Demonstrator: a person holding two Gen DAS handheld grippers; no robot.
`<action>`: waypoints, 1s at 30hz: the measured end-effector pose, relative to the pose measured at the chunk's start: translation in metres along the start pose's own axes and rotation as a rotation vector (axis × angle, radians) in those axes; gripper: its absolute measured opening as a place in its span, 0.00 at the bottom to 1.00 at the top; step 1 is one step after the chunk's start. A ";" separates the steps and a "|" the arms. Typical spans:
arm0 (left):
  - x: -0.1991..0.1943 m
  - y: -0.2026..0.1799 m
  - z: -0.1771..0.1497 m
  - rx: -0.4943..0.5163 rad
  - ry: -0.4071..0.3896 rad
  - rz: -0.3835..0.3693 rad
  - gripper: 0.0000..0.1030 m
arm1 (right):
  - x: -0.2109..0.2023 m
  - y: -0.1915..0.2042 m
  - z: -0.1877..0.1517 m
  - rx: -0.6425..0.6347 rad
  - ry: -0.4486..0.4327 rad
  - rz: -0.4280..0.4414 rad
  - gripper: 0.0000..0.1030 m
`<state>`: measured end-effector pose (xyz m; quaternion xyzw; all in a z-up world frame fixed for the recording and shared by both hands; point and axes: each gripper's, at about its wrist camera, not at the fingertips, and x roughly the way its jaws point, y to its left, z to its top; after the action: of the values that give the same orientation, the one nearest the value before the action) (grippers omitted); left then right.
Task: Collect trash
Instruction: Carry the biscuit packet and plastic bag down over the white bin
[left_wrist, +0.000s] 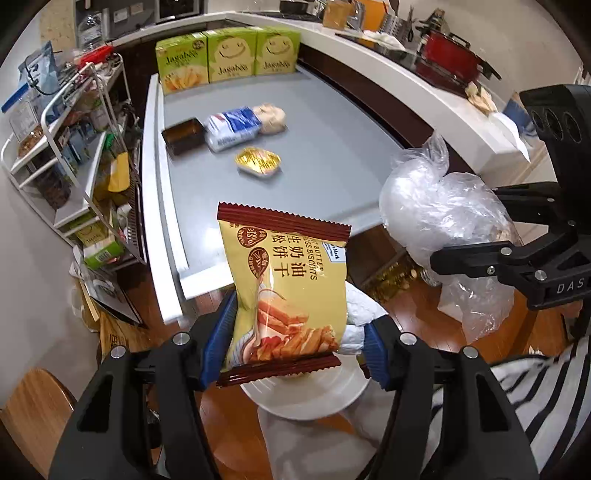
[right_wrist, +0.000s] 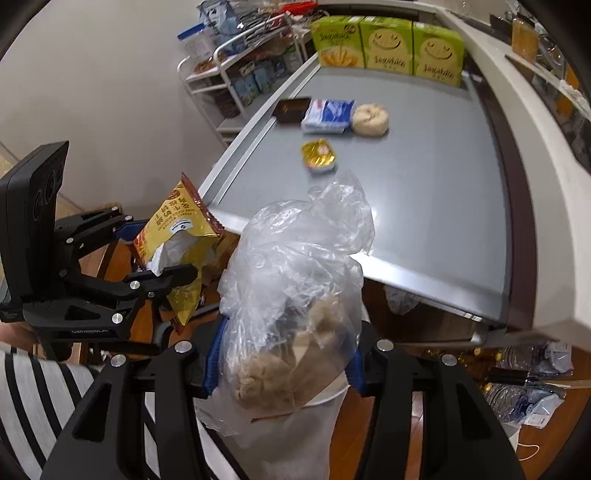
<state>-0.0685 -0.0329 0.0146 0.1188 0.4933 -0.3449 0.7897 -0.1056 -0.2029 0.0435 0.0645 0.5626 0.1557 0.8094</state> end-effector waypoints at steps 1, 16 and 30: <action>0.001 -0.002 -0.003 0.004 0.010 -0.004 0.60 | 0.002 0.001 -0.002 -0.002 0.008 -0.002 0.49; 0.055 -0.008 -0.048 0.008 0.189 -0.023 0.60 | 0.076 -0.012 -0.038 0.046 0.205 -0.022 0.49; 0.094 -0.005 -0.056 -0.008 0.250 0.024 0.60 | 0.119 -0.007 -0.045 0.070 0.245 -0.069 0.49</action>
<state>-0.0853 -0.0471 -0.0924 0.1636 0.5876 -0.3162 0.7266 -0.1086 -0.1742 -0.0803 0.0540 0.6644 0.1146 0.7365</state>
